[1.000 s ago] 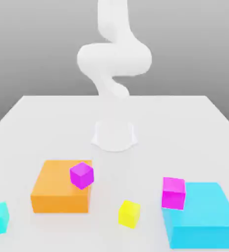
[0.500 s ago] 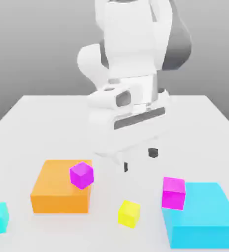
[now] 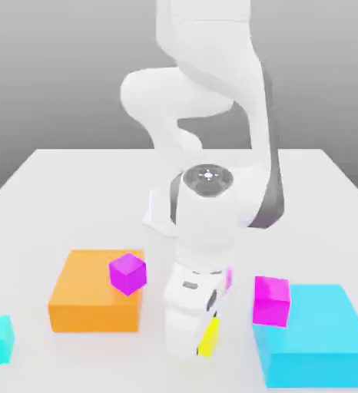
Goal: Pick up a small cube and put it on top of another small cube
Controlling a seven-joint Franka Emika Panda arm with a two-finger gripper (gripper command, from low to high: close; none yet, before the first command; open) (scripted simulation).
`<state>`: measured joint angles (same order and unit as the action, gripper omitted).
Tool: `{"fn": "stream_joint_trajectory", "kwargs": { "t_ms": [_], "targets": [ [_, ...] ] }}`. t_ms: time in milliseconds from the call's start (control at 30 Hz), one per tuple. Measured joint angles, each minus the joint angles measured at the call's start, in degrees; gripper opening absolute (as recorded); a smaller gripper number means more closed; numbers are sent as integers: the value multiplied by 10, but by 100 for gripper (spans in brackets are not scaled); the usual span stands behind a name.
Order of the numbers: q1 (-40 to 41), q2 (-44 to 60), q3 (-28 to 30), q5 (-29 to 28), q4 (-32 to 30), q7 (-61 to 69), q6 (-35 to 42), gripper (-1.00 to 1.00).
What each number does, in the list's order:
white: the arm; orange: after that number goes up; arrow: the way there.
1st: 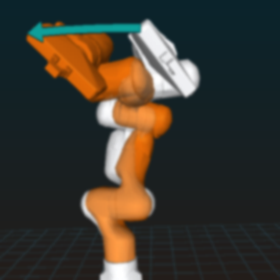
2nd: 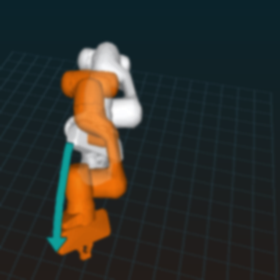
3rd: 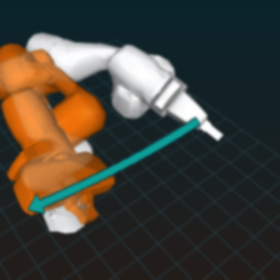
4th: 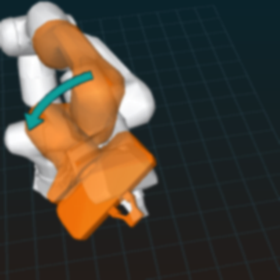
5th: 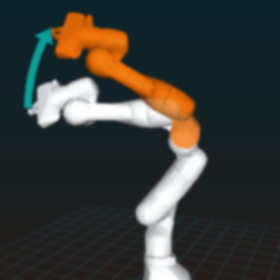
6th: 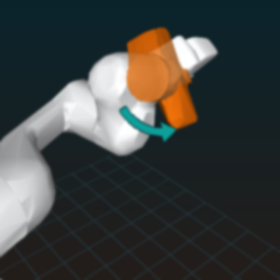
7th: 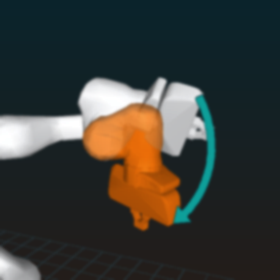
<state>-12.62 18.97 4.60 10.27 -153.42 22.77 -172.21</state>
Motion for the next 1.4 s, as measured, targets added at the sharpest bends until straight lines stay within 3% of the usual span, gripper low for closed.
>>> {"fn": "stream_joint_trajectory", "kwargs": {
  "t_ms": [133, 333, 867, 1000, 1100, 1300, 1400],
  "targets": [
    [2, 2, -2, 0, 0, 0, -1, -100],
    [-28, -109, 41, -60, -23, -46, 86, -100],
    [-85, -130, -37, 13, -32, -105, 474, -100],
    [-113, -186, -53, -14, -2, -89, 535, -100],
    [-112, -232, -49, -49, 23, -64, 514, -100],
    [-89, -283, -32, -99, 53, -11, 370, -100],
    [-85, -248, -31, -100, 46, -1, 298, -100]
  ]
}}
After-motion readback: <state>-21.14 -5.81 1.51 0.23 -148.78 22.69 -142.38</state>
